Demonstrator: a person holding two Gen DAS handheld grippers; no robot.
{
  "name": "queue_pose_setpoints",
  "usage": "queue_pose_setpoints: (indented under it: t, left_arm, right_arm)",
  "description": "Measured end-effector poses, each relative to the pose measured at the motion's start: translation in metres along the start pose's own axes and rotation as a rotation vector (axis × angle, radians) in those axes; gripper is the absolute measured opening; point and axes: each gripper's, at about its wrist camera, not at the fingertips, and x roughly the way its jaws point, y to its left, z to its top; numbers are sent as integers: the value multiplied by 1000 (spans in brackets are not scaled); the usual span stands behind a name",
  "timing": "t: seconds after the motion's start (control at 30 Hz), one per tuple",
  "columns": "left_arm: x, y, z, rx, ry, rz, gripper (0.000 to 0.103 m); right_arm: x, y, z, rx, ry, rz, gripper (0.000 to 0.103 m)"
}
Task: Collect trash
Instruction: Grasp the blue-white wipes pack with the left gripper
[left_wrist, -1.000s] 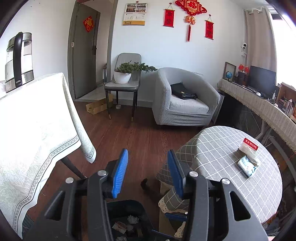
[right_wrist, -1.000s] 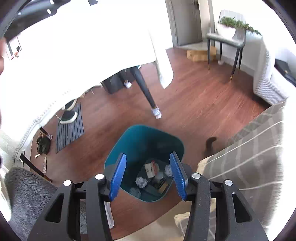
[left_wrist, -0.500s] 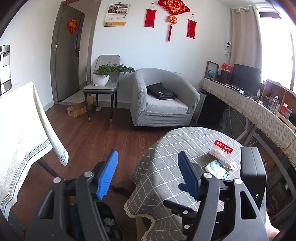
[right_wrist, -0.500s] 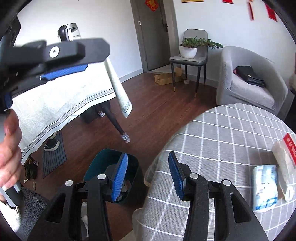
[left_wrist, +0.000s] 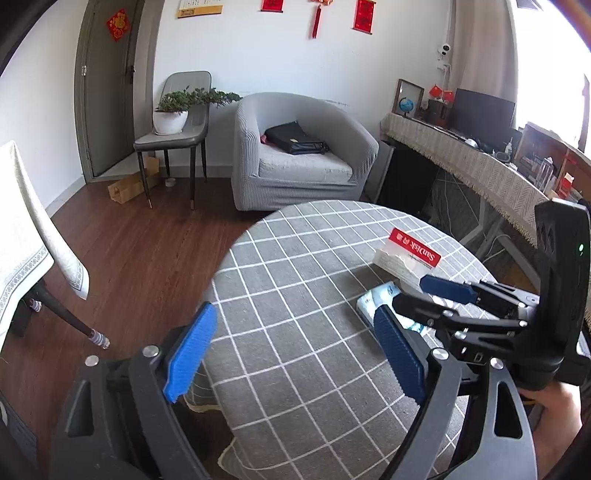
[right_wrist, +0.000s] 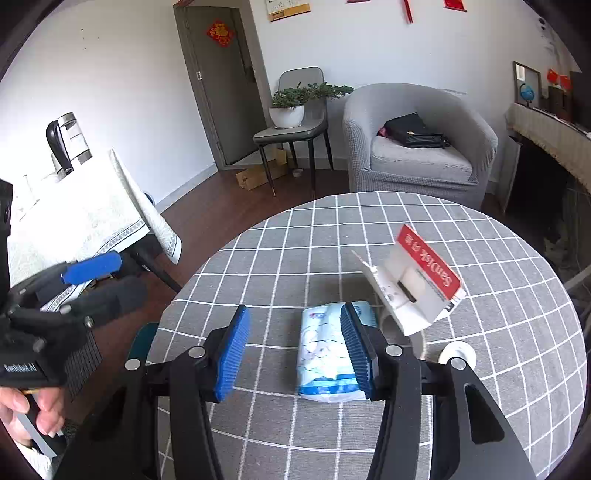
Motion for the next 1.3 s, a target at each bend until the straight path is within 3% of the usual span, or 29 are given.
queue_pose_setpoints:
  t: [0.33,0.5,0.8,1.3]
  left_arm:
    - [57,-60,-22,15,135,-47,92]
    - [83,-78,-26,13,203,-20,94]
    - [95,-91,-17,12,183,44,95]
    - [112,-98,-12,44,219,78,95]
  right_arm:
    - [-26,-66,-8,138,-31,-18,64]
    - [-35,-89,-16,214,-49,-7,64]
    - [-41,-110,-23,272,-57,31,64]
    - [-35,-117,-15,324,-66,62,67]
